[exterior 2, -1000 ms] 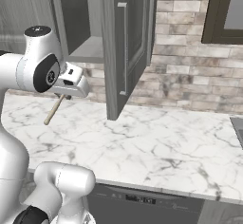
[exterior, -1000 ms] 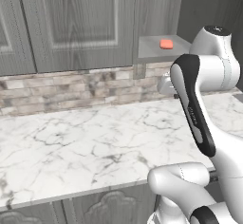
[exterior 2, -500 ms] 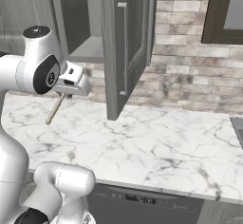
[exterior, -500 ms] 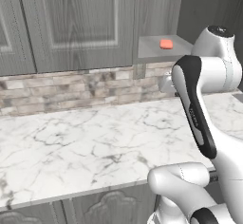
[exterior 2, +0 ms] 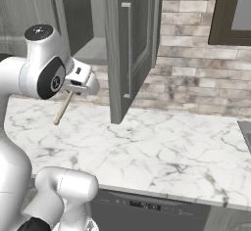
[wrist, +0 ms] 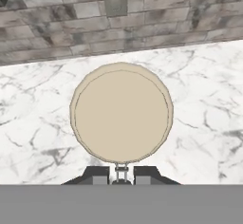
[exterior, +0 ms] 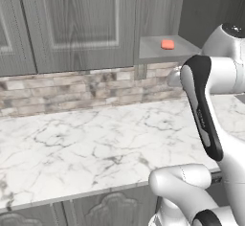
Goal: Pick up the dish brush and bar soap from the sink, and place them back in the cabinet, and close the cabinet door.
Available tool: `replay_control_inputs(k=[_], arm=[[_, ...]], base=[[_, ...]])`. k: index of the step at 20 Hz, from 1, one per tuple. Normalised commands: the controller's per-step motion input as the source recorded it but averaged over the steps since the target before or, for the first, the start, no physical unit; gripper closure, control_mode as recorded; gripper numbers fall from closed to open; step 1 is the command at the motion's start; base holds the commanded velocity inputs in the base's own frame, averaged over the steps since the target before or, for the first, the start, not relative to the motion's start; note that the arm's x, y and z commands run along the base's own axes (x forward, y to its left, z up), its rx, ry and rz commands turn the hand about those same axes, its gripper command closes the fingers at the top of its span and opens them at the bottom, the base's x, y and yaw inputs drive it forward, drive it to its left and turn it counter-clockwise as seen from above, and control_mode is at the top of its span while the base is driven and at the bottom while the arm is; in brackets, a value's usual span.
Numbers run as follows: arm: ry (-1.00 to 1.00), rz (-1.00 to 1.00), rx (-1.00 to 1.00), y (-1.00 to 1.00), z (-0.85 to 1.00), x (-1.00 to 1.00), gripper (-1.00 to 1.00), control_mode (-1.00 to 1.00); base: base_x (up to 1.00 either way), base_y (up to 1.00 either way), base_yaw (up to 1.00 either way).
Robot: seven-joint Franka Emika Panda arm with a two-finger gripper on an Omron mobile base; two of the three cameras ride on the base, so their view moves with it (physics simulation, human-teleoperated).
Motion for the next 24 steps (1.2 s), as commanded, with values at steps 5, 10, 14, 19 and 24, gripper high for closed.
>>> replay_control_inputs(k=[5,10,14,19,24], arm=[[0.0,-0.01,0.0,-0.15,0.28,0.31,1.0,-1.0],[0.0,0.0,0.0,-0.02,0.24,0.49,1.0,-1.0],[0.0,0.0,0.0,0.0,0.12,0.48,1.0,-1.0],[0.0,0.0,0.0,0.0,0.04,0.43,1.0,-1.0],[-0.02,0.0,0.0,-0.01,0.12,0.32,1.0,-1.0]], base=[[0.0,0.0,0.0],[0.0,0.0,0.0],[0.0,0.0,0.0],[0.0,0.0,0.0],[0.0,0.0,0.0]])
